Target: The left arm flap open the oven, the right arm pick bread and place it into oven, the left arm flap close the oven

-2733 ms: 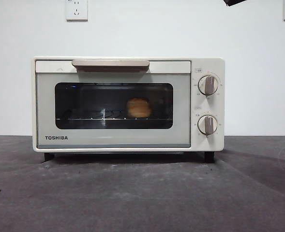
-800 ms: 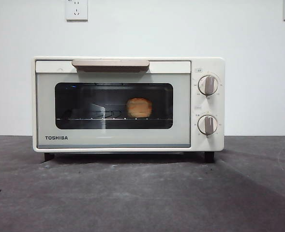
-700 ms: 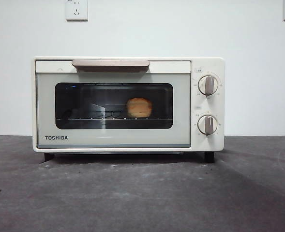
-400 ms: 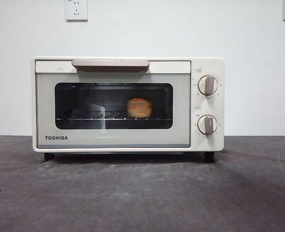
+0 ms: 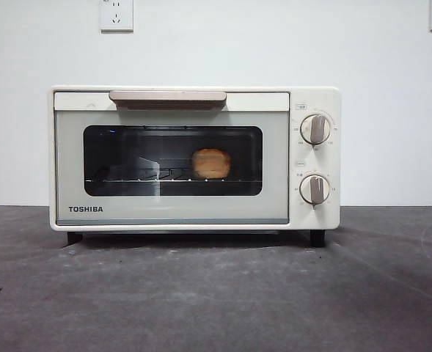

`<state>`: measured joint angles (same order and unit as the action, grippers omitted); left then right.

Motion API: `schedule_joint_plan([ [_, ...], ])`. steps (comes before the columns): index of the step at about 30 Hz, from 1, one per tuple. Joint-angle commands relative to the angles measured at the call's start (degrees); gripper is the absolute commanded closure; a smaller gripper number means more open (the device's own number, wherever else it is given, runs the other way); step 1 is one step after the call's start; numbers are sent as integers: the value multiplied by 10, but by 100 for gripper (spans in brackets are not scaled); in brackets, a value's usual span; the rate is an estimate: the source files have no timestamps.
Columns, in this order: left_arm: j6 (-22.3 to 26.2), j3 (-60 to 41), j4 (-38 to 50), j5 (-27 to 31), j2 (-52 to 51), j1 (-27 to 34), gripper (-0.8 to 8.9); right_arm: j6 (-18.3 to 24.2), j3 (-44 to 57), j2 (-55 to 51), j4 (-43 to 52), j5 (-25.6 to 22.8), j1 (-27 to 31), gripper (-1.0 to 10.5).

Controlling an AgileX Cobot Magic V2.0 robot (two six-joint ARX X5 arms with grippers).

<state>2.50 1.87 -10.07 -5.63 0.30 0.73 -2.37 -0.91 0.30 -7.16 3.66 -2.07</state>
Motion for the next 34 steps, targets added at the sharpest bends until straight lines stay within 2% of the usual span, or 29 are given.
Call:
schedule_joint_plan([
  [1,9,-12,-2,2,-1,0,794,-3,4,-1,-22,-1,1,940],
  [34,9,-12,-2,2,-1,0,794,-6,4,-1,-17,-3,1,940],
])
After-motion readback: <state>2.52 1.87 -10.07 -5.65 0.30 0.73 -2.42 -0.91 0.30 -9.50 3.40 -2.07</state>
